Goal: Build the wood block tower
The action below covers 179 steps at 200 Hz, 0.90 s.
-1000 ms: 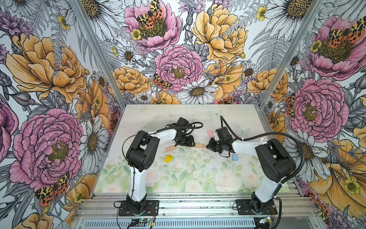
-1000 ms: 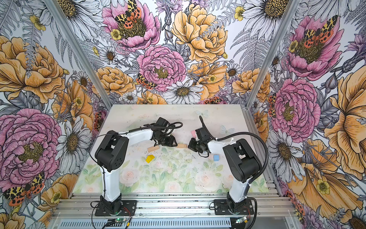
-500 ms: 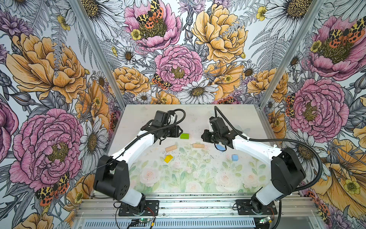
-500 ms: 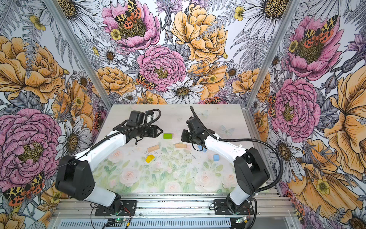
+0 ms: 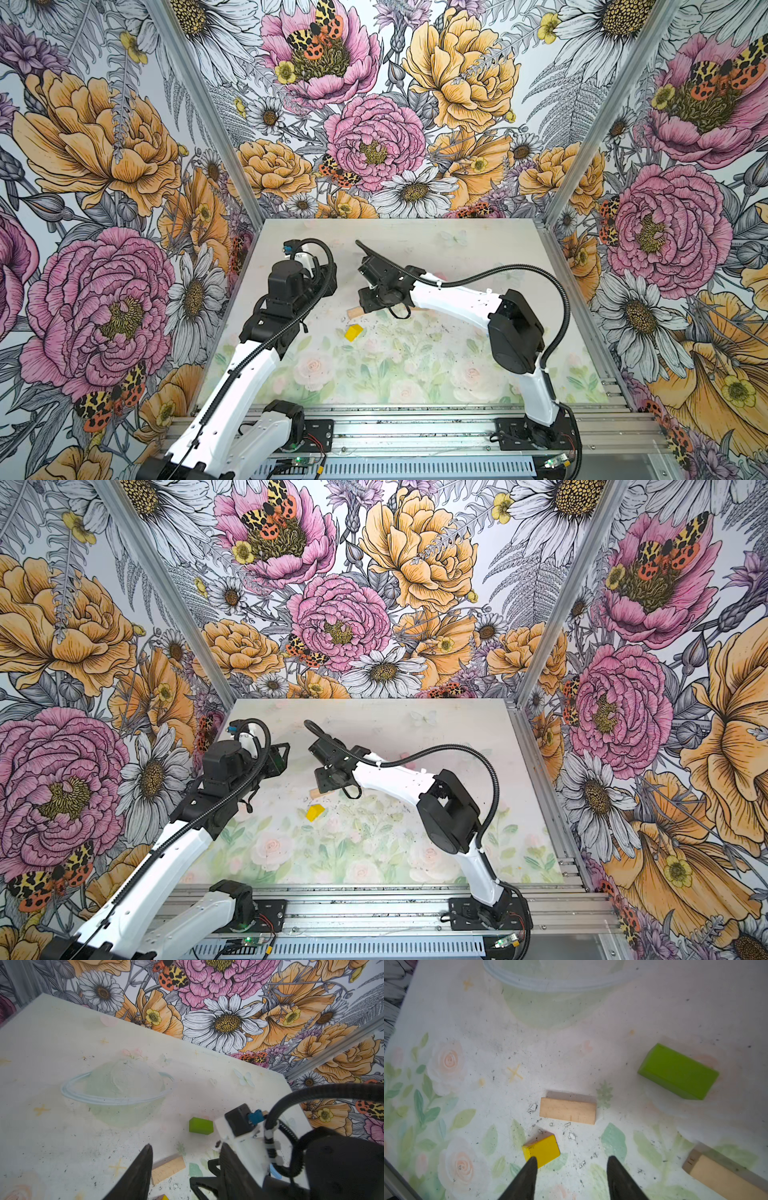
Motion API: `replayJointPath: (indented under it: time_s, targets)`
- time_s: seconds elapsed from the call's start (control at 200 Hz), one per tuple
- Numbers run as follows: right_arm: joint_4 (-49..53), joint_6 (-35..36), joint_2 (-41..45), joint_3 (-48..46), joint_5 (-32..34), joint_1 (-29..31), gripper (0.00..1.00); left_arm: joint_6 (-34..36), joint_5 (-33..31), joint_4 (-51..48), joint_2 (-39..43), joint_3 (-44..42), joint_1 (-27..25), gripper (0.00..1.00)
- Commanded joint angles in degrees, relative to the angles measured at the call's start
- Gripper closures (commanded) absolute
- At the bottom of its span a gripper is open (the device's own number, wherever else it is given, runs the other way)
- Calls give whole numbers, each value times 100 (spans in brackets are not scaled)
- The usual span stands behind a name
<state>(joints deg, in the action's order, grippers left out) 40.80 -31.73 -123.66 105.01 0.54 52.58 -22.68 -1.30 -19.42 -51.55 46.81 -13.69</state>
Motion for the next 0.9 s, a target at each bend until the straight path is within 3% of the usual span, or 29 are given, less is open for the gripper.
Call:
replayJointPath:
  time_s: [0.0, 0.165, 0.19, 0.235, 0.891]
  targets:
    - [615, 225, -361, 659, 262, 116, 36, -114, -439, 73, 158, -132, -18, 45]
    - [1042, 316, -924, 1341, 578, 262, 31, -106, -395, 4, 179, -142, -52, 44]
    - [1116, 323, -1004, 1447, 616, 266, 23, -105, -397, 1, 180, -137, -54, 44]
    - [1232, 342, -1137, 1611, 665, 283, 20, -105, -391, 8, 202, -150, -60, 44]
    - [1624, 514, -2107, 2828, 729, 251, 15, -95, -321, 66, 188, -191, -63, 45]
